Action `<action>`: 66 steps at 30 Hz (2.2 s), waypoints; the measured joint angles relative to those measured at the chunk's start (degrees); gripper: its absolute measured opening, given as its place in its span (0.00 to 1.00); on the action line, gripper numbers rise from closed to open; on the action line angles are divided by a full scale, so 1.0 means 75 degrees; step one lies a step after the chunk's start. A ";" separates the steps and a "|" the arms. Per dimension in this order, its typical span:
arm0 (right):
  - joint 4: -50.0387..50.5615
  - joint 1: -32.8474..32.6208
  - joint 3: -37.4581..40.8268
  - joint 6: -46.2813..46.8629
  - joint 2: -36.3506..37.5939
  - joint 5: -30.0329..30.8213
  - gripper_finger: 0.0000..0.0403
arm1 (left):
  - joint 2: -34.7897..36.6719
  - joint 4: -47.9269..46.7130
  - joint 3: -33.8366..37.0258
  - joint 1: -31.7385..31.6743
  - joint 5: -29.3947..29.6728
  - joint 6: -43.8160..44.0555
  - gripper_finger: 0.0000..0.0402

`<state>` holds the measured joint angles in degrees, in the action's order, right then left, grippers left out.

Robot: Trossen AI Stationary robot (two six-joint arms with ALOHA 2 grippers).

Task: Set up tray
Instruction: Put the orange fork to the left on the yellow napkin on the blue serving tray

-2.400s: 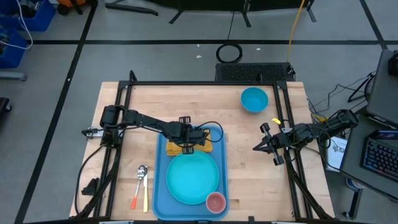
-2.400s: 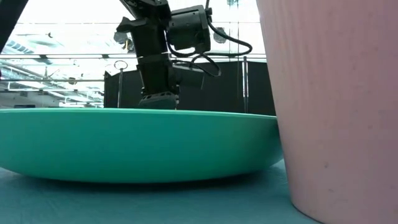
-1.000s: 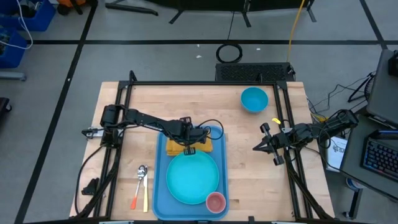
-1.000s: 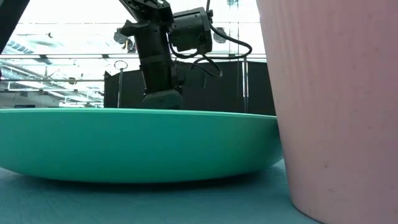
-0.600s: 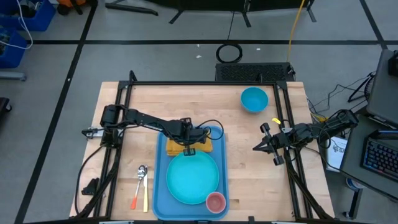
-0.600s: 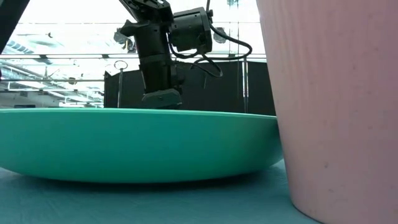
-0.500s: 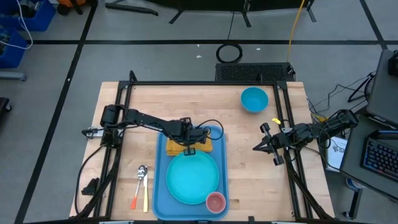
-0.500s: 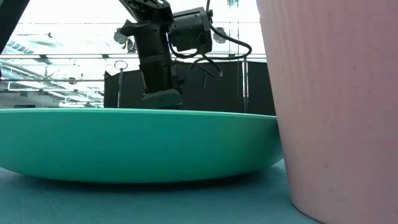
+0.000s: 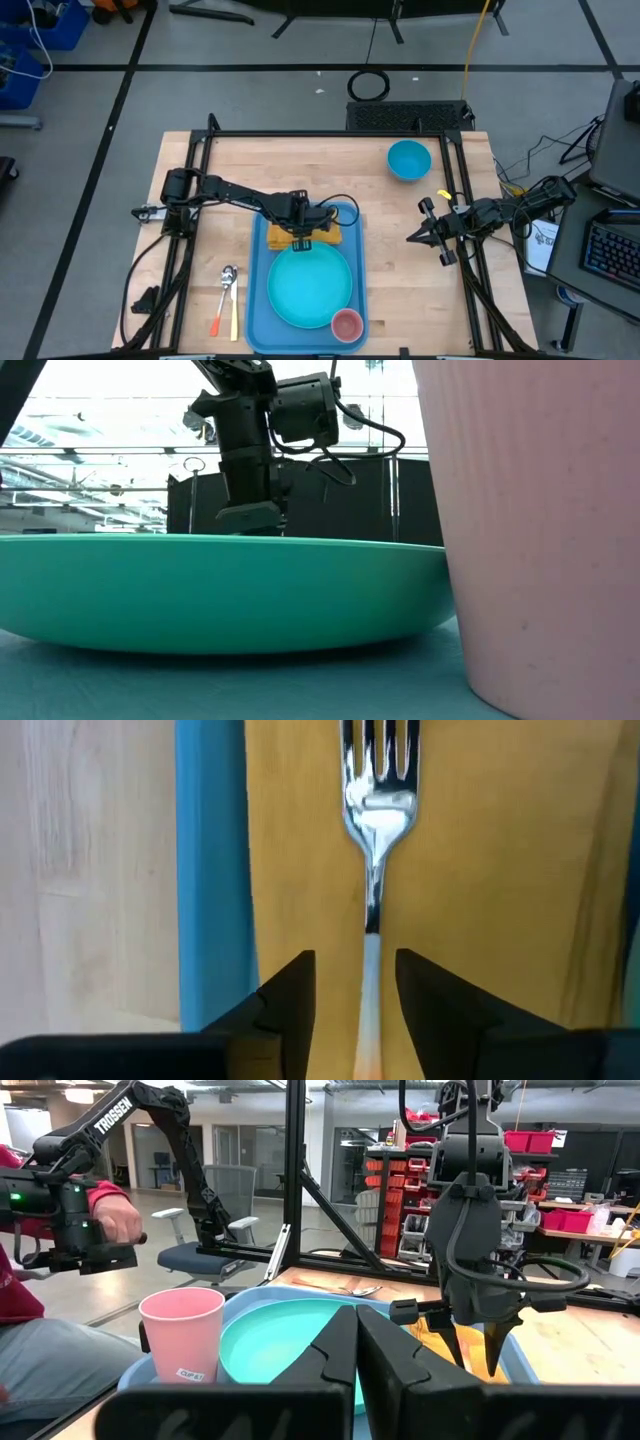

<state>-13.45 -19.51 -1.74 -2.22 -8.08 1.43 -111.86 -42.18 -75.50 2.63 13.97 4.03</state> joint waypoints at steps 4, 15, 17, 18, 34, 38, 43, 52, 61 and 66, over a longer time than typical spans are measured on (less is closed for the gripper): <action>-0.0002 0.0002 0.0000 0.0002 0.0000 0.0000 0.00 | 0.0001 -0.0054 0.0000 -0.0015 0.0325 -0.0057 0.36; -0.0001 0.0002 0.0000 0.0000 0.0002 0.0002 0.00 | 0.0010 -0.0074 0.0000 -0.0013 0.0680 0.0010 0.36; -0.0001 0.0002 0.0000 0.0000 0.0001 0.0001 0.00 | 0.0010 -0.0070 0.0000 -0.0006 0.0434 0.0123 0.36; -0.0002 0.0001 0.0000 0.0000 0.0001 0.0000 0.00 | 0.0010 -0.0070 0.0000 -0.0006 0.0240 0.0133 0.36; 0.0000 0.0002 0.0000 0.0000 0.0003 0.0001 0.00 | 0.0013 -0.0084 0.0000 -0.0073 -0.0082 0.0065 0.36; -0.0003 0.0003 0.0000 0.0000 0.0000 0.0000 0.00 | 0.0013 -0.0078 0.0000 -0.0239 -0.0484 -0.0101 0.36; -0.0002 0.0003 0.0000 0.0000 0.0003 0.0002 0.00 | -0.0026 0.0061 0.0000 -0.0434 -0.0771 0.0083 0.36; 0.0000 0.0002 0.0000 0.0000 0.0003 0.0001 0.00 | -0.0054 0.0008 0.0003 -0.0469 -0.0242 0.0131 0.36; 0.0000 0.0000 0.0000 0.0000 0.0003 0.0000 0.00 | -0.0060 -0.0478 0.0003 -0.0445 -0.0470 0.0083 0.36; 0.0000 0.0002 0.0000 0.0000 0.0002 0.0001 0.00 | -0.0063 -0.0863 0.0003 -0.0410 -0.0389 0.0116 0.36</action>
<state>-13.45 -19.49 -1.74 -2.22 -8.06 1.44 -112.33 -48.65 -75.48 -0.44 11.06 4.90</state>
